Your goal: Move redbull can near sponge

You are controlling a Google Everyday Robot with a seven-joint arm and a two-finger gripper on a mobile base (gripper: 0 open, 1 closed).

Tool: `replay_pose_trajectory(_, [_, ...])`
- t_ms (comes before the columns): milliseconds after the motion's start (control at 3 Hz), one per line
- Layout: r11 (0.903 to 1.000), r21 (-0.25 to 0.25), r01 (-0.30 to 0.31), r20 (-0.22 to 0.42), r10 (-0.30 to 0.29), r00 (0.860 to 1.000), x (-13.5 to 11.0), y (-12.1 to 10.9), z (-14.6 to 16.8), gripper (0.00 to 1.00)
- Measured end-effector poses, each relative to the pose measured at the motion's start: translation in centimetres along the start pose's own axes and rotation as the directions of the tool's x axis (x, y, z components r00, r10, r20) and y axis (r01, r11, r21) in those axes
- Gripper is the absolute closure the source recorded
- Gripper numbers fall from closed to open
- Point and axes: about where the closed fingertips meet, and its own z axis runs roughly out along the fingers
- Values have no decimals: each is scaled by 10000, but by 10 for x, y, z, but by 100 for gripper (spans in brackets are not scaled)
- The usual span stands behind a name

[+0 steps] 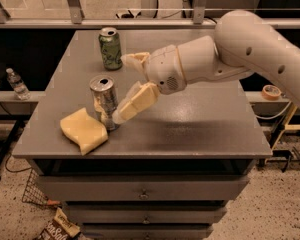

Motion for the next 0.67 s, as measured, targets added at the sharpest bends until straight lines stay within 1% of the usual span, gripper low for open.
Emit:
replay_pose_trajectory(333, [9954, 955, -29, -897, 115, 9959, 9, -11, -55, 0])
replay_pose_trajectory(667, [9952, 976, -25, -943, 118, 9955, 9, -12, -56, 0])
